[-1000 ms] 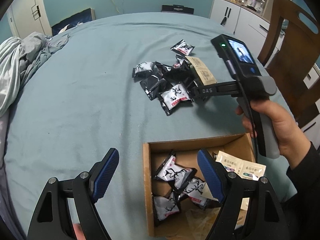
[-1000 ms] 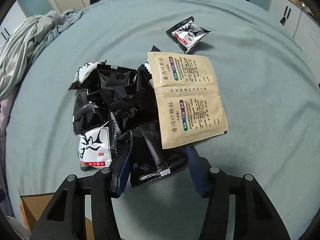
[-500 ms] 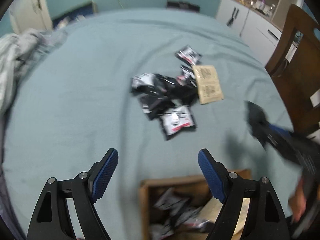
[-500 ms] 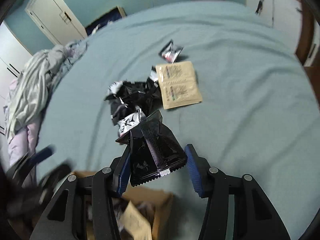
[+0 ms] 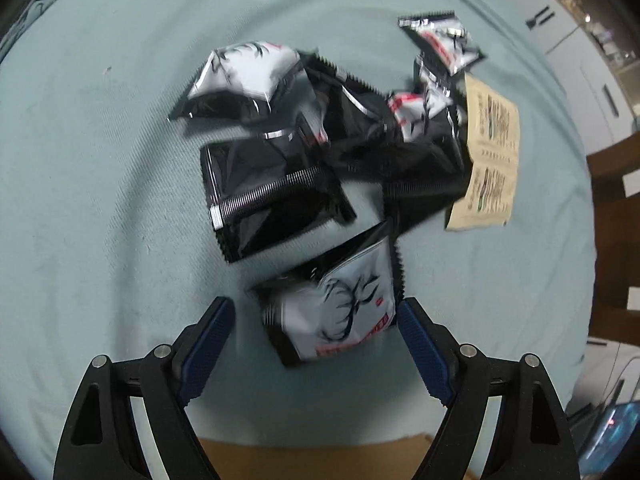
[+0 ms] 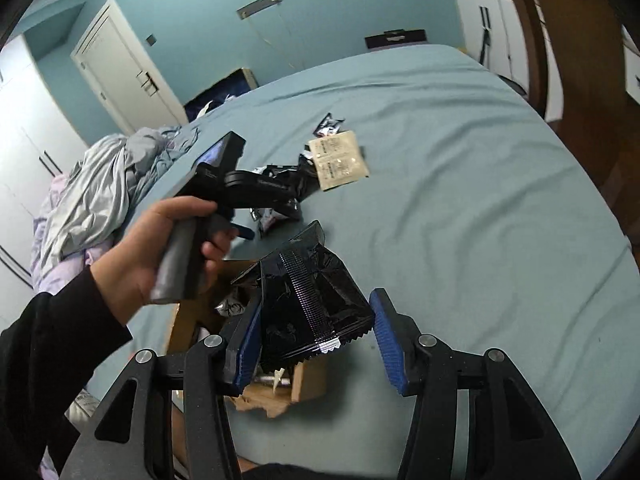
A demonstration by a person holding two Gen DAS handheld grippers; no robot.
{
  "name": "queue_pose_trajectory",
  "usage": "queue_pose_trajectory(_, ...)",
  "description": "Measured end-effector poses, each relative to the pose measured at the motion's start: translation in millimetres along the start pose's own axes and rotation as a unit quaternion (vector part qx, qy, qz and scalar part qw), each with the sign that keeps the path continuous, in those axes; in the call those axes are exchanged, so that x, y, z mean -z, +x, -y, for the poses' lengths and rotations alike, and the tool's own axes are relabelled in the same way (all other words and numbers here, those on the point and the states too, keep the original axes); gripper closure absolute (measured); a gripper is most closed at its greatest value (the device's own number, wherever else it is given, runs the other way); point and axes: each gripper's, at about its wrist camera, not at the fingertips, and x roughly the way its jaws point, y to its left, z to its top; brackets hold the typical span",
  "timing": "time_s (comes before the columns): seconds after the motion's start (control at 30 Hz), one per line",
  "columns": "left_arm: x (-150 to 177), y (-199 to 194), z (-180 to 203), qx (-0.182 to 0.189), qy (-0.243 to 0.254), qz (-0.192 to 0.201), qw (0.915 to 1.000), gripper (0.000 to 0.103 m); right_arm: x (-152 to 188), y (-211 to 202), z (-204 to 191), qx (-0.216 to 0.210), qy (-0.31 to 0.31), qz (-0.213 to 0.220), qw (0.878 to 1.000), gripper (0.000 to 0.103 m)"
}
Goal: Organize snacks
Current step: 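Grasp a white packet from the pile with the left tool while the right tool holds its black packet, then carry both packets over the box and open both tools to drop them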
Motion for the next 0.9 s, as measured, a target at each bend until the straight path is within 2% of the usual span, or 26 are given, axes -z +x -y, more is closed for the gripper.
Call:
queue_pose_trajectory(0.03,2.5,-2.2,2.8,-0.007,0.015,0.009,0.9998,0.024,-0.7,8.1,-0.6,0.006,-0.002,-0.009,1.0,0.053)
queue_pose_trajectory(0.07,4.6,-3.1,4.6,-0.017,0.029,0.012,0.9994,0.042,-1.2,14.1,-0.4,0.014,-0.005,-0.017,1.0,0.053)
queue_pose_trajectory(0.1,8.5,-4.9,7.4,-0.037,0.051,0.018,0.9979,0.048,-1.5,21.6,-2.4,0.023,-0.012,-0.028,0.999,0.053)
queue_pose_trajectory(0.13,11.4,-7.7,8.6,-0.036,0.062,0.022,0.9972,0.051,-4.8,27.3,-4.2,0.026,-0.016,-0.035,0.999,0.053)
queue_pose_trajectory(0.17,15.9,-12.3,7.3,-0.029,0.07,0.027,0.9968,0.06,-4.4,32.3,-6.8,0.026,-0.021,-0.046,0.998,0.053)
queue_pose_trajectory(0.2,19.3,-16.3,4.6,-0.024,0.07,0.028,0.9969,0.065,-5.1,36.1,-9.3,0.023,-0.025,-0.054,0.998,0.053)
queue_pose_trajectory(0.23,22.5,-21.7,1.0,-0.022,0.067,0.031,0.997,0.065,-8.3,40.0,-11.7,0.02,-0.029,-0.06,0.998,0.053)
queue_pose_trajectory(0.3,32.8,-36.7,-4.3,-0.04,0.067,0.05,0.9957,0.065,-7.2,42.4,-17.5,0.021,-0.041,-0.07,0.996,0.053)
queue_pose_trajectory(0.47,73.7,-88.4,-4.0,-0.053,0.119,0.104,0.9859,0.066,-13.2,43.8,-21.5,0.027,-0.046,-0.063,0.997,0.053)
queue_pose_trajectory(0.6,120.7,-133.3,-3.1,-0.053,0.172,0.143,0.9732,0.066,-8.9,36.6,-23.9,0.027,-0.047,-0.054,0.997,0.053)
queue_pose_trajectory(0.7,152.7,-150.0,-1.4,-0.046,0.211,0.154,0.9641,0.066,-2.0,32.3,-27.4,0.027,-0.053,-0.045,0.997,0.053)
queue_pose_trajectory(0.8,184.6,-152.8,0.3,-0.032,0.252,0.163,0.9534,0.066,2.2,29.6,-29.6,0.033,-0.062,-0.045,0.996,0.053)
queue_pose_trajectory(0.9,213.4,-144.6,9.4,-0.062,0.289,0.187,0.9369,0.061,1.7,31.8,-30.7,0.037,-0.064,-0.048,0.996,0.053)
